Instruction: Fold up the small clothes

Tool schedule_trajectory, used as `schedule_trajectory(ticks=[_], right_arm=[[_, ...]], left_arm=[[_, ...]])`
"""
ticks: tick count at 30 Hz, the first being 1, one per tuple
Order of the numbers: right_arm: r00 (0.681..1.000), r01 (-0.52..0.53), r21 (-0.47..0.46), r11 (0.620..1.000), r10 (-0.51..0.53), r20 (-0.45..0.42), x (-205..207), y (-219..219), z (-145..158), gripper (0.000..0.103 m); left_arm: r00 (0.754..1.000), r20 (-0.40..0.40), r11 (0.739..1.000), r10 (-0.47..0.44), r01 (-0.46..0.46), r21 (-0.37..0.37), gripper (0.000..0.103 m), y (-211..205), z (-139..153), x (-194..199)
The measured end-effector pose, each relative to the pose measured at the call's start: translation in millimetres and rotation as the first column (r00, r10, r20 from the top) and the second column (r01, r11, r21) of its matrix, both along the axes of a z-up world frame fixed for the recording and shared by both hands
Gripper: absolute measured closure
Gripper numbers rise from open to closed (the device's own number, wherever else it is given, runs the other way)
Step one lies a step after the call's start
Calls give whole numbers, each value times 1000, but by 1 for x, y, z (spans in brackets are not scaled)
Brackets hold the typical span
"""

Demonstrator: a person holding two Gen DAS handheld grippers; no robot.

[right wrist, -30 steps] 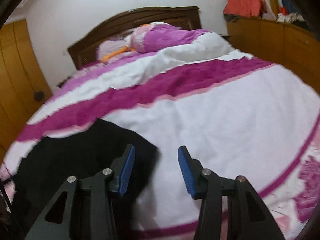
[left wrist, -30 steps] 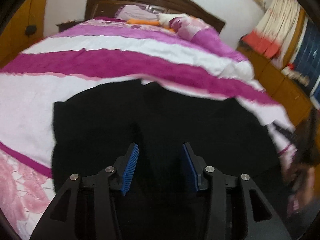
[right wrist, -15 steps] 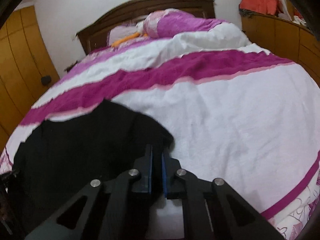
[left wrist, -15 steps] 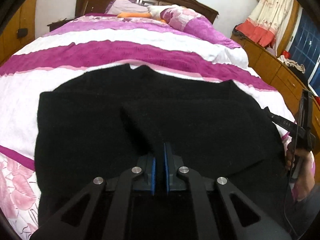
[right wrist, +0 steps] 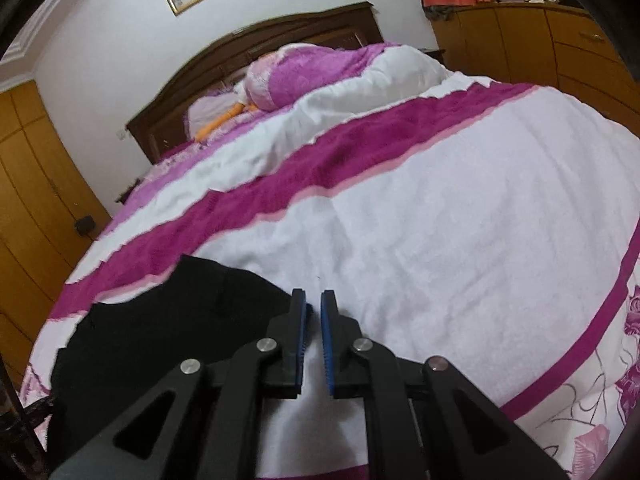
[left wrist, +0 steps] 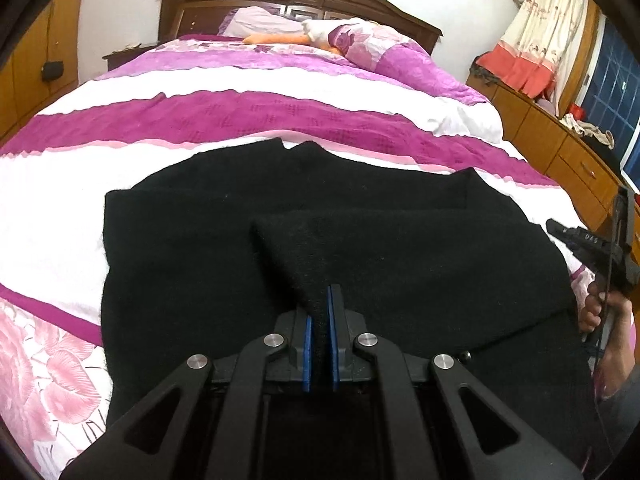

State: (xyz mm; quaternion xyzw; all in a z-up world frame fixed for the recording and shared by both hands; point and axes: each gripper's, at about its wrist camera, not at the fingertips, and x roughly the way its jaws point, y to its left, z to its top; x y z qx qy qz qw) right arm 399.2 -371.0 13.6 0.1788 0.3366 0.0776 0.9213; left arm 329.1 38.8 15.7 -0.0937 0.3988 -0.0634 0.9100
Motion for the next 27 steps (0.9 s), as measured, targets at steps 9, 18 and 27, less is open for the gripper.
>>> schedule_trajectory(ticks=[9, 18, 27], right_arm=[[999, -37, -75, 996, 37, 2, -19, 12, 9, 85], [977, -188, -32, 982, 183, -111, -56, 41, -1, 57], [983, -87, -61, 994, 76, -169, -57, 28, -12, 101]], left_arm=[[999, -40, 1000, -3, 3, -2, 96, 1, -4, 0], [999, -21, 998, 25, -27, -55, 96, 16, 7, -16], [999, -16, 999, 38, -39, -27, 96, 25, 7, -24]])
